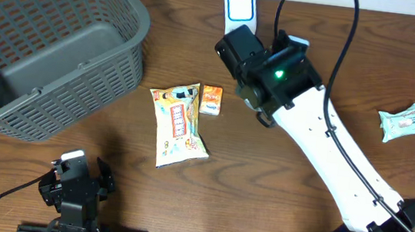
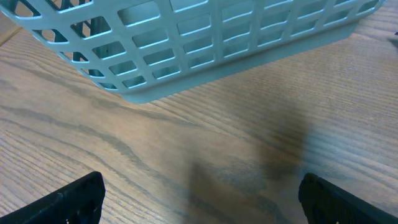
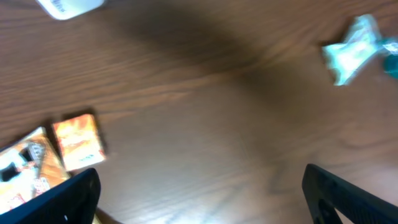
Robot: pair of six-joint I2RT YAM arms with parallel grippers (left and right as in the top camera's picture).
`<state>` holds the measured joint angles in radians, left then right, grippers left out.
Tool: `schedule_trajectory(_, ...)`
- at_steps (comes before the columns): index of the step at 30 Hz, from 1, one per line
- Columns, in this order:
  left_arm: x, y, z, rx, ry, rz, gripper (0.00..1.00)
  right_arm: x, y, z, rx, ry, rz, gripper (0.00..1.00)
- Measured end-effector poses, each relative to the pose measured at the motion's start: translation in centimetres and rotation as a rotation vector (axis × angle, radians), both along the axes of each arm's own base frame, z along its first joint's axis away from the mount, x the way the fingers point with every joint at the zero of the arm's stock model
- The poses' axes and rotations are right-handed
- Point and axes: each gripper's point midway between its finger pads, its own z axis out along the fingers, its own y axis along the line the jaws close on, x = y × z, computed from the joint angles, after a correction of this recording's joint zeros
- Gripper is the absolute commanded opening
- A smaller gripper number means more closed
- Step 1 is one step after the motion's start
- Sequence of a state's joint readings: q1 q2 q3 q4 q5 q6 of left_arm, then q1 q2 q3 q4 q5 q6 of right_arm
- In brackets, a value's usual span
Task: Scan the item barcode
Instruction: 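Move the right gripper back over the orange tissue pack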
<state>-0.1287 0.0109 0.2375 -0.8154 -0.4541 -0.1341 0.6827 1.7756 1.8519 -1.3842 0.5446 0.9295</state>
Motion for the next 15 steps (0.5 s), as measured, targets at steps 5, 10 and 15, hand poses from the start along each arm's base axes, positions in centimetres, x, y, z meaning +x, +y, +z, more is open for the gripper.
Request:
schedule_trajectory(5,0.0,0.0,0.0,-0.001,0.000,0.000,1.00,3.6,5.8,-5.8,0.119,-0.020,0.228,0.93)
schedule_trajectory(10,0.0,0.0,0.0,0.000,0.000,0.000,1.00,5.2,9.4,-11.4,0.155,0.024,0.371,0.86)
schedule_trajectory(15,0.0,0.0,0.0,0.000,0.000,0.000,1.00,6.5,11.1,-15.5,0.159,0.047,0.412,0.82)
